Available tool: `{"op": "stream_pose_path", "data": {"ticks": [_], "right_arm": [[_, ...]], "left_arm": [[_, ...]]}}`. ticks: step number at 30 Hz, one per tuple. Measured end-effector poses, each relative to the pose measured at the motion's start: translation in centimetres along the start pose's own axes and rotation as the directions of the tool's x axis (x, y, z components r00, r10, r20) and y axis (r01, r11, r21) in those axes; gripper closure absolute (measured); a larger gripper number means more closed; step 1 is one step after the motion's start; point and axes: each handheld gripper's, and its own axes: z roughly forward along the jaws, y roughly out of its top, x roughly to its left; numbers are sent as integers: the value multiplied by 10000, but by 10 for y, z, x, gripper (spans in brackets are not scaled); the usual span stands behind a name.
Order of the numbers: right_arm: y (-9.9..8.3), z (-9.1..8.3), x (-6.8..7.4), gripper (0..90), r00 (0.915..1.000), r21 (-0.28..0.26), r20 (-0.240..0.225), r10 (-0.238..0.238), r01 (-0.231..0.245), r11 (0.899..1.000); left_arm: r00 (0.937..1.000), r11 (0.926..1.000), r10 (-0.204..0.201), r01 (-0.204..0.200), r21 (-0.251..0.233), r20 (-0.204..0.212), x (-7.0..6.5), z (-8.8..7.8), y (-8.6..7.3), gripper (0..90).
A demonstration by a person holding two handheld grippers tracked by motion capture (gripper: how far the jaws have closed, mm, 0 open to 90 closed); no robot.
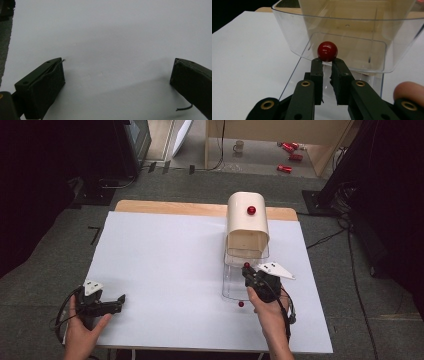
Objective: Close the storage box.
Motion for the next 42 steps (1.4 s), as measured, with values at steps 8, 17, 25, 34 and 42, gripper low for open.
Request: {"op": "stream_pose_path", "data": {"ticks": [8,17,25,34,42], "right_arm": [[3,11,-2,811,9999,124,-10,115,-115,9999],[9,18,-6,810,9996,35,125,262,-263,9996],[17,22,-10,804,9992,-54,249,303,-302,9995],[23,30,-13,802,9989,-81,303,351,-349,9994],[25,35,-19,737,9986,-127,277,458,-455,9989]], "left_arm": [[10000,10000,1,-1,-3,2,0,0,0,0],[10000,10000,8,-8,7,0,0,0,0,0],[10000,10000,-4,4,-9,1,0,0,0,0],[10000,10000,0,0,-8,0,0,0,0,0],[10000,10000,-1,1,-1,-2,0,0,0,0]]}}
